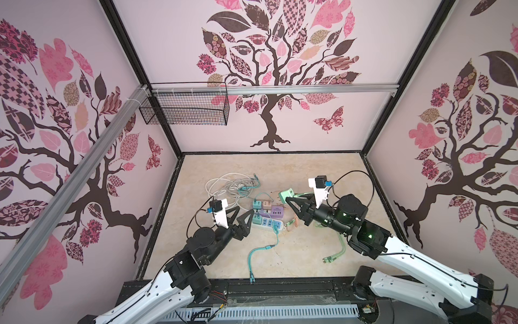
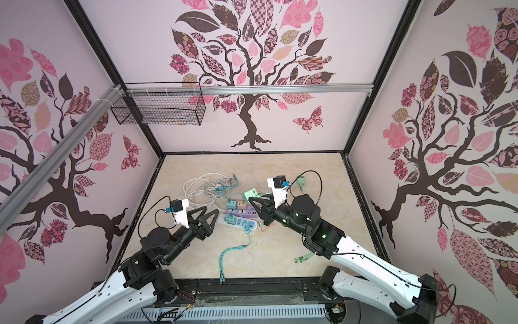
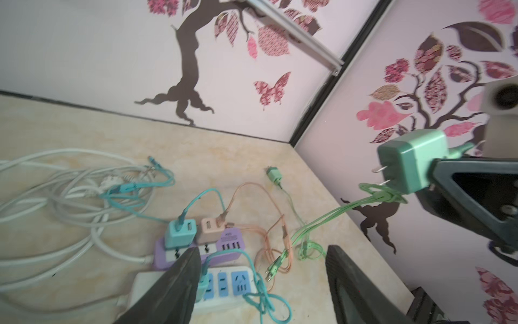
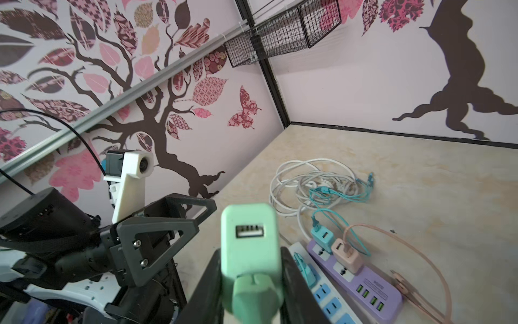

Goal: Insert the plug
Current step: 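Carry the charger toward the white strip with the right gripper while the left arm withdraws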

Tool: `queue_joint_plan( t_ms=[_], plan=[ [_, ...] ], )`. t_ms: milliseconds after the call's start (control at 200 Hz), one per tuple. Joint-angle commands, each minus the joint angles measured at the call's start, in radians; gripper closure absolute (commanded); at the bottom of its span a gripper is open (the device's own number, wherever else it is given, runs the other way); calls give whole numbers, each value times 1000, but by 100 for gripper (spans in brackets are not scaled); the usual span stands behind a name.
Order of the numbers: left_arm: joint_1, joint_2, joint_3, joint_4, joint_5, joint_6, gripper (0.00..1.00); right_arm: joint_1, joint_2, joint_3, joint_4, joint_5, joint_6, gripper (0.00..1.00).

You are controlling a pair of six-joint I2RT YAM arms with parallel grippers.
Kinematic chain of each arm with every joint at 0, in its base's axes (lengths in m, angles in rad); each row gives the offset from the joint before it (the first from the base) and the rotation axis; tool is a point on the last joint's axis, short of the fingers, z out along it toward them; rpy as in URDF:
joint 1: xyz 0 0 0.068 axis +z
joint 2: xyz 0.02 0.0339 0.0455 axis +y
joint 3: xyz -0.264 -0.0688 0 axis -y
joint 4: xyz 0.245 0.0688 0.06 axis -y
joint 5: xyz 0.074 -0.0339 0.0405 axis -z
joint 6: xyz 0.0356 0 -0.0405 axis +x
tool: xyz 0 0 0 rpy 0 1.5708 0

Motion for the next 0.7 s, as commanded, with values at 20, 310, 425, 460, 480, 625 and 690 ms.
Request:
queue_joint_plan(
  t_ms=[20,310,425,460,480,625,690],
  plan=[
    [85,41,5,-135,14,-93,30,2,32,35,-113,35,-108,75],
    [212,177,8,-168,109,-172,40,2,150,32,-123,45,-108,74],
    [218,227,8,-170,106,-177,41,0,198,29,-123,89,-66,75],
    [220,242,6,-171,105,-179,41,0,211,25,-120,101,-53,75],
    [224,251,6,-169,106,-180,41,1,218,22,-118,106,-48,75],
    [300,315,-15,-129,200,-193,44,0,259,4,-102,136,-16,75],
    [359,345,-29,-96,270,-202,46,2,277,0,-95,146,3,76]
  ],
)
